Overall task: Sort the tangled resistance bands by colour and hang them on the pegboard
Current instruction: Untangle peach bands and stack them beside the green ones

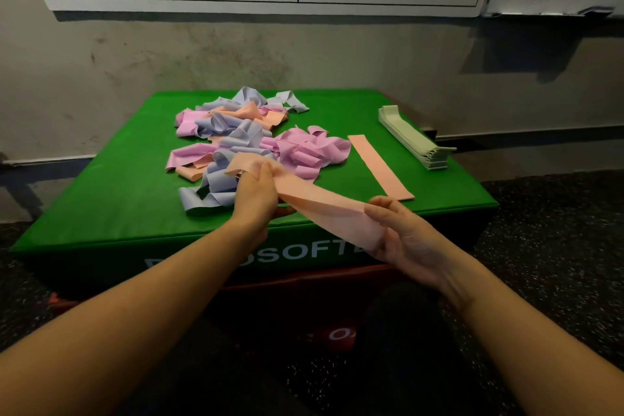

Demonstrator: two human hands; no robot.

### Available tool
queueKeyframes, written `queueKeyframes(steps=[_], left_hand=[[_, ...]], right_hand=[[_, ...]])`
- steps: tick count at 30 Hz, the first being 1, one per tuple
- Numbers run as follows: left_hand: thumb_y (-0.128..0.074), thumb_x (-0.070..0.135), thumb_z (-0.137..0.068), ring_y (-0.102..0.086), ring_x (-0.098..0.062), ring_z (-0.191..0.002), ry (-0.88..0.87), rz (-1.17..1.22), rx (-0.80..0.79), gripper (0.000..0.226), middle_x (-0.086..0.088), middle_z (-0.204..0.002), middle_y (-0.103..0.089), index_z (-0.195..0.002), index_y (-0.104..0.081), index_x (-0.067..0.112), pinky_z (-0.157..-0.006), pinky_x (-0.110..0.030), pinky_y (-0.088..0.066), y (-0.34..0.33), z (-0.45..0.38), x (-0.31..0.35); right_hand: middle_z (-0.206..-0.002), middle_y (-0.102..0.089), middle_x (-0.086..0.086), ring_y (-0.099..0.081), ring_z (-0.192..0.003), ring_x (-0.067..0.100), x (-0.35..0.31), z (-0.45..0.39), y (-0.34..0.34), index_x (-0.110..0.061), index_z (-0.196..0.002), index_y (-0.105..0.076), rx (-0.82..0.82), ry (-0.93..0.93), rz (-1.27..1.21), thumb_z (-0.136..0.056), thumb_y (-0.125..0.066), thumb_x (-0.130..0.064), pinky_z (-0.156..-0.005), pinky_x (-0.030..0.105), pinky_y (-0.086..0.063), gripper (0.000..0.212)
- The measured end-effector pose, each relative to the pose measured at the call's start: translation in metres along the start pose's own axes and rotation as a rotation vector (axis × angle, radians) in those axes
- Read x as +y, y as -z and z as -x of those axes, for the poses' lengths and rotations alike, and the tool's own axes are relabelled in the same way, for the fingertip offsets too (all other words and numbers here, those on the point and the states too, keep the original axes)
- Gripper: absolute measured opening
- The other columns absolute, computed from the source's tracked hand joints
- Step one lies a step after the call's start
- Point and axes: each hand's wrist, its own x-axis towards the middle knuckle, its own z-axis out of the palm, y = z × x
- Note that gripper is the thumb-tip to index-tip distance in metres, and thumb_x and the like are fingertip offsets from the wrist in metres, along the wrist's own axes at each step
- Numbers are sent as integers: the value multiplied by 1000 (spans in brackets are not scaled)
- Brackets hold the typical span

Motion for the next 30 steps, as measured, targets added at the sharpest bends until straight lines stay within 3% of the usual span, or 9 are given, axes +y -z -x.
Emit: queueKeyframes(steps=[2,6,8,11,14,17,21,26,30], left_hand=[[-31,33,-109,-64,-20,-87,-27,-18,-29,27,-6,-102,-57,-122,-47,16,-55,-32,-58,-6,-1,6],[-31,32,-109,-64,-19,-88,-49,-37,-67,25,-5,-99,-58,-120,-46,16,-60,-37,-60,-19,-7,16],[-31,32,-109,-63,-19,-85,-62,-61,-75,26,-5,-98,-58,-121,-47,15,-53,-31,-58,-25,-11,17],[-33,30,-109,-61,-17,-68,-106,-127,-119,22,-9,-91,-59,-119,-46,16,-46,-24,-53,-33,-16,12],[-33,27,-109,-61,-15,-62,-153,-174,-158,23,-10,-89,-61,-121,-48,14,-44,-24,-51,-44,-19,6],[-33,24,-109,-63,-14,-77,-165,-175,-150,18,-2,-91,-60,-111,-49,17,-46,-22,-52,-52,-27,3],[-37,25,-108,-66,-20,-84,-99,-135,-144,18,-9,-104,-63,-115,-50,14,-51,-24,-54,-64,-47,4],[-42,24,-106,-67,-28,-93,-78,-149,-150,24,-15,-119,-57,-128,-35,15,-70,-48,-62,-87,-70,11],[-38,26,-107,-64,-17,-74,-46,-102,-125,43,-9,-109,-56,-146,-20,20,-46,-30,-56,-116,-90,18]], right_hand=[[-114,-68,9,-65,-95,22,-2,-4,0,-14,-118,-55,37,-50,141,-72,-75,-24,-62,30,-54,51],[-111,-72,12,-67,-101,25,-2,-12,8,-10,-107,-72,86,-84,373,-68,-81,-31,-84,35,-54,45],[-107,-71,16,-68,-92,24,-3,-14,12,-4,-104,-70,144,-16,390,-78,-79,-23,-79,35,-58,34],[-95,-64,10,-65,-77,21,-9,-17,16,-11,-97,-60,290,152,493,-90,-71,-21,-53,29,-55,16],[-94,-62,14,-61,-77,23,-11,-24,24,-14,-95,-52,368,256,502,-90,-70,-25,-54,32,-51,22],[-96,-66,11,-63,-87,27,-17,-25,28,-14,-92,-55,313,247,366,-81,-78,-23,-73,39,-51,27],[-85,-68,7,-61,-85,27,-25,-24,41,-17,-78,-56,149,196,287,-62,-85,-27,-73,37,-47,34],[-91,-69,4,-58,-92,25,-36,-30,58,-23,-66,-63,151,218,400,-66,-85,-45,-82,44,-39,31],[-103,-70,-9,-64,-104,15,-43,-40,78,-15,-71,-68,118,213,499,-84,-73,-23,-87,36,-50,16]])
